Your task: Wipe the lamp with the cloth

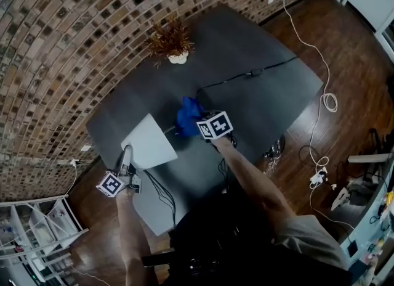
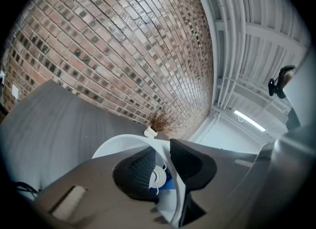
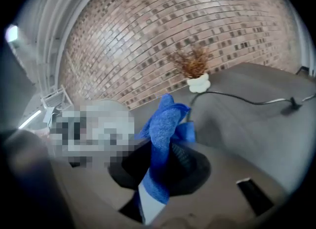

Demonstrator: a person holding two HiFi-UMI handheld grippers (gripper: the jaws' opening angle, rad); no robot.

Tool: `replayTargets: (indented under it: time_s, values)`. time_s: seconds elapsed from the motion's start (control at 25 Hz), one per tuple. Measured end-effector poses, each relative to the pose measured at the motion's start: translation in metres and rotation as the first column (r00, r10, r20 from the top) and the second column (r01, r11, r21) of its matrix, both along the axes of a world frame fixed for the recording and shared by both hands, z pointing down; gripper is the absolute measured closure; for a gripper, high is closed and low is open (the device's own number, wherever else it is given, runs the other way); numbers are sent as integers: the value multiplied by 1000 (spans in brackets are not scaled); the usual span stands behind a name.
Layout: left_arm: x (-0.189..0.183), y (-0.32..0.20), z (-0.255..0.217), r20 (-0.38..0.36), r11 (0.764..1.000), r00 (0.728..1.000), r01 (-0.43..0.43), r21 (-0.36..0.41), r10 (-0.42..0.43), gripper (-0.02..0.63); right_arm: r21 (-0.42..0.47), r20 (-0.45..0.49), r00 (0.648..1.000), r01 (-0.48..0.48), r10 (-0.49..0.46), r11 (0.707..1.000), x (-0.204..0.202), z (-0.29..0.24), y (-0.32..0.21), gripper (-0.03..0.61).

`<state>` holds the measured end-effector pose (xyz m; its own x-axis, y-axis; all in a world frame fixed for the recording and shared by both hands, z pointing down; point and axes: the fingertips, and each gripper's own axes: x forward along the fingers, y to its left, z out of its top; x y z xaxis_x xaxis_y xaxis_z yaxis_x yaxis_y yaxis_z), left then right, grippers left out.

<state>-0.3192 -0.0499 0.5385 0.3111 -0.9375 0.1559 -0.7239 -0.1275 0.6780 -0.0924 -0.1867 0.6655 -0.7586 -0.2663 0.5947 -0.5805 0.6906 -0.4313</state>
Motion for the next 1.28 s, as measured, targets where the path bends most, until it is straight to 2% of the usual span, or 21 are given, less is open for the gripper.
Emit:
replayTargets:
  time_s: [0.12,0.24,0.28,0.32,0.4,0.48,0.52,0.56,0.64,0.68,0.76,0.88,1.0,1.08,1.12,1.2,1.24,1.28]
  values:
    - [2,0,-2,0,1000,1000,1,8,-1,517,-28,41,997,-57,58,998,43,-7,-19,494]
    - [6,1,-2,0,1000,1000,-1,17,1,517,38,-35,988,-150,151,988,87,-21,-37,492]
    - [7,3,-2,10,1000,1000,-4,23,4,517,70,-40,988,-143,146,987,88,-32,-38,493]
    - [8,6,-3,24,999,1000,-10,34,9,517,99,-23,994,-102,105,990,77,-47,-33,493]
    - [13,17,-3,52,998,998,-26,61,23,517,134,43,997,50,-56,990,29,-78,-9,492]
    - [26,30,-3,75,994,996,-48,98,41,518,131,90,970,212,-224,969,-25,-95,23,492]
    - [34,36,-3,90,992,995,-62,114,52,518,119,85,955,275,-286,954,-47,-93,35,492]
    - [41,43,-2,106,989,992,-77,125,64,518,101,50,943,323,-329,941,-62,-82,44,492]
    - [55,54,-1,141,985,986,-108,135,89,518,56,-83,930,364,-359,930,-69,-45,46,492]
    - [60,58,-1,156,983,983,-121,135,99,518,34,-135,928,354,-347,935,-62,-28,41,492]
    - [67,61,0,176,981,978,-138,135,113,518,-1,-173,940,298,-294,955,-41,-9,25,492]
    - [67,60,-1,172,980,979,-134,149,108,518,18,-265,939,231,-218,973,-4,-3,-8,492]
    - [66,60,-3,159,979,983,-120,163,94,518,81,-371,906,253,-206,964,12,-14,-23,492]
    - [66,60,-3,157,979,983,-119,167,93,518,234,-477,866,288,-148,929,18,-43,-32,492]
    - [66,60,-3,157,978,983,-121,169,94,518,350,-539,839,304,-75,886,23,-64,-42,492]
    - [64,59,-2,155,977,983,-124,174,97,518,549,-603,794,340,80,764,32,-110,-57,492]
    - [63,59,-2,153,977,983,-123,176,97,518,587,-589,803,353,85,728,27,-125,-55,492]
    - [61,60,-2,150,977,984,-121,178,95,518,570,-544,839,355,16,741,17,-132,-45,492]
